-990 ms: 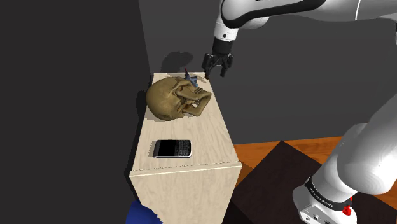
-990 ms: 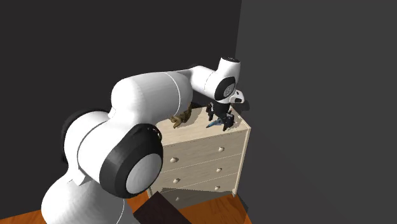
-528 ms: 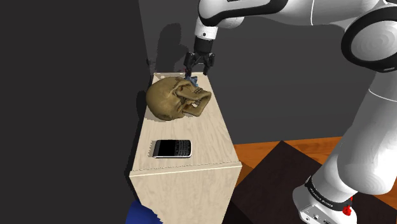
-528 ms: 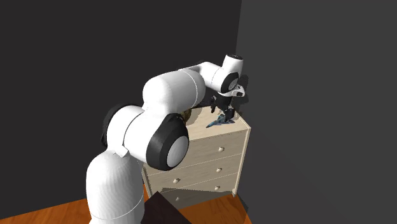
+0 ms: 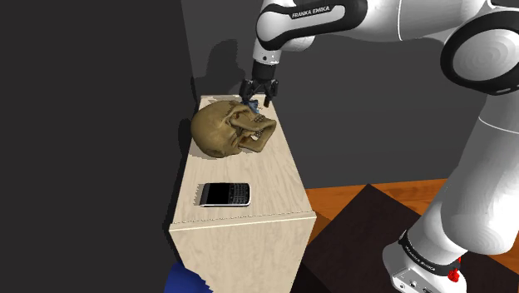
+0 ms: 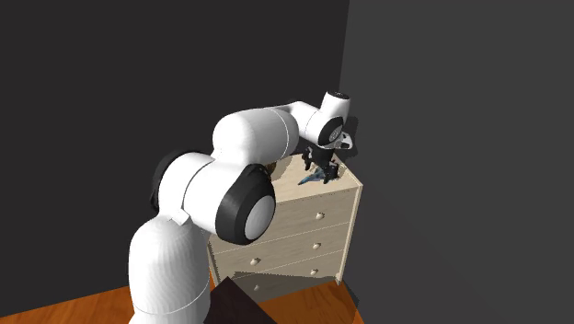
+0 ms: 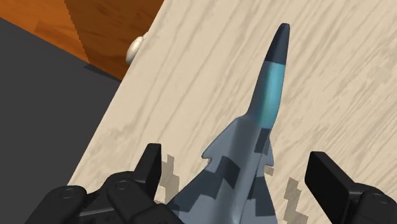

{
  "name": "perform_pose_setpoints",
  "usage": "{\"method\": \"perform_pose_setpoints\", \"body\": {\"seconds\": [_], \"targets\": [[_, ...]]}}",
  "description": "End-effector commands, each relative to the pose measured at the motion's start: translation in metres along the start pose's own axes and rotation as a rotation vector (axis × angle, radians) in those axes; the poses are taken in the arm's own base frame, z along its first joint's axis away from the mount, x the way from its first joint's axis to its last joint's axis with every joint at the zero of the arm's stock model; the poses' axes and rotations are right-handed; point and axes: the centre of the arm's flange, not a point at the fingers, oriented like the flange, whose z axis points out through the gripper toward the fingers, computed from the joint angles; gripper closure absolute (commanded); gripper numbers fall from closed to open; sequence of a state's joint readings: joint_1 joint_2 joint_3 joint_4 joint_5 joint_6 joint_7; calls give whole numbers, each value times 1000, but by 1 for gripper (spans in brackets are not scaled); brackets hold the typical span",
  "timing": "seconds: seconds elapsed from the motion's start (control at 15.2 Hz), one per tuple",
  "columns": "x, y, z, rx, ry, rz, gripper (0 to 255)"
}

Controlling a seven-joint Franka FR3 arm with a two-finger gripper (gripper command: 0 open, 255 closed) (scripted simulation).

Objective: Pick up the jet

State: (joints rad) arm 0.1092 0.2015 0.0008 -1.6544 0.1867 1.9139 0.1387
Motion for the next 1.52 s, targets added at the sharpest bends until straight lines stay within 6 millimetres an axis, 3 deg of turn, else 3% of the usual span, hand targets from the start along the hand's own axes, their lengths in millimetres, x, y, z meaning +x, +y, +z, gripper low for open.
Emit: {"method": "perform_pose_setpoints", "body": {"seconds": [0.0, 0.59, 1.45], "targets": [[0, 1, 2, 0, 1, 0, 255], [0, 0, 2, 0, 1, 0, 255], [2, -13, -66, 0, 1, 0, 255]]}}
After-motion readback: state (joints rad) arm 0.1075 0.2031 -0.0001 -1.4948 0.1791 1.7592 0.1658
